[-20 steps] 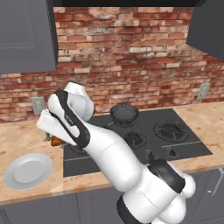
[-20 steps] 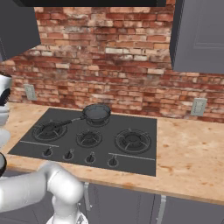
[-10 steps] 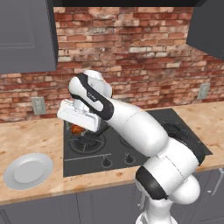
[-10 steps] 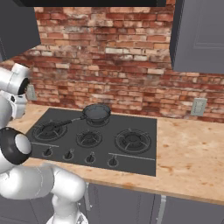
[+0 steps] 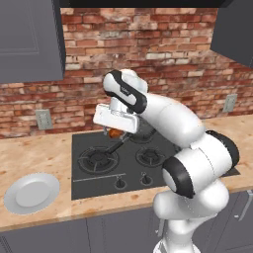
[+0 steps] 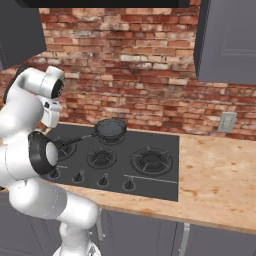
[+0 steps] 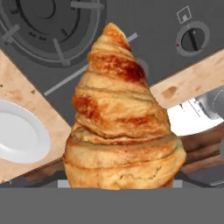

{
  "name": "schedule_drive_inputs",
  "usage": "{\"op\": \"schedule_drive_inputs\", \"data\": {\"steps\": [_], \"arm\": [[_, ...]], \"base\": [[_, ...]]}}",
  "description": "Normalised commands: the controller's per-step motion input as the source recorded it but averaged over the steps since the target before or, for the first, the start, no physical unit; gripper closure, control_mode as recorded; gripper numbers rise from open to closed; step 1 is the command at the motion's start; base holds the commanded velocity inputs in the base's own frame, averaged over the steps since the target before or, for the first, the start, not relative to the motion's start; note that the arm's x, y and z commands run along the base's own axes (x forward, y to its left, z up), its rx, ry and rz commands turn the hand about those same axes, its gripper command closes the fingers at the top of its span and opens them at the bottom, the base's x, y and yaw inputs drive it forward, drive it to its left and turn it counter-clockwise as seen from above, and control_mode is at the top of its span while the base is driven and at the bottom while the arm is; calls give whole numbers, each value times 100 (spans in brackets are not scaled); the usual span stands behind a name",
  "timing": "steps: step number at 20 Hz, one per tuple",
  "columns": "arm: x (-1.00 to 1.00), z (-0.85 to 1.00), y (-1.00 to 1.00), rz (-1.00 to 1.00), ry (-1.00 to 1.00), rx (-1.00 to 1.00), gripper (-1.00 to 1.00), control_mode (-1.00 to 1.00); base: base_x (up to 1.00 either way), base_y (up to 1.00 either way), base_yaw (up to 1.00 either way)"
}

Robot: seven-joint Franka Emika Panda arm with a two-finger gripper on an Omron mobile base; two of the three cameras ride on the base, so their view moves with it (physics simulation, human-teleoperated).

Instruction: Pick the croissant and place it on the pan. Then turn on the stove to warm the croissant.

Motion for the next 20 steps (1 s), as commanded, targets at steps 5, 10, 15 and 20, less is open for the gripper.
{"op": "schedule_drive_inputs", "data": {"steps": [5, 10, 15, 20], "arm": [[29, 0, -91, 0, 7, -1, 100, -100], [30, 0, -81, 0, 5, 0, 100, -100], [47, -10, -65, 0, 0, 0, 100, -100], [66, -28, -42, 0, 0, 0, 100, -100]], "base": [[0, 0, 0], [0, 0, 0], [0, 0, 0], [0, 0, 0]]}}
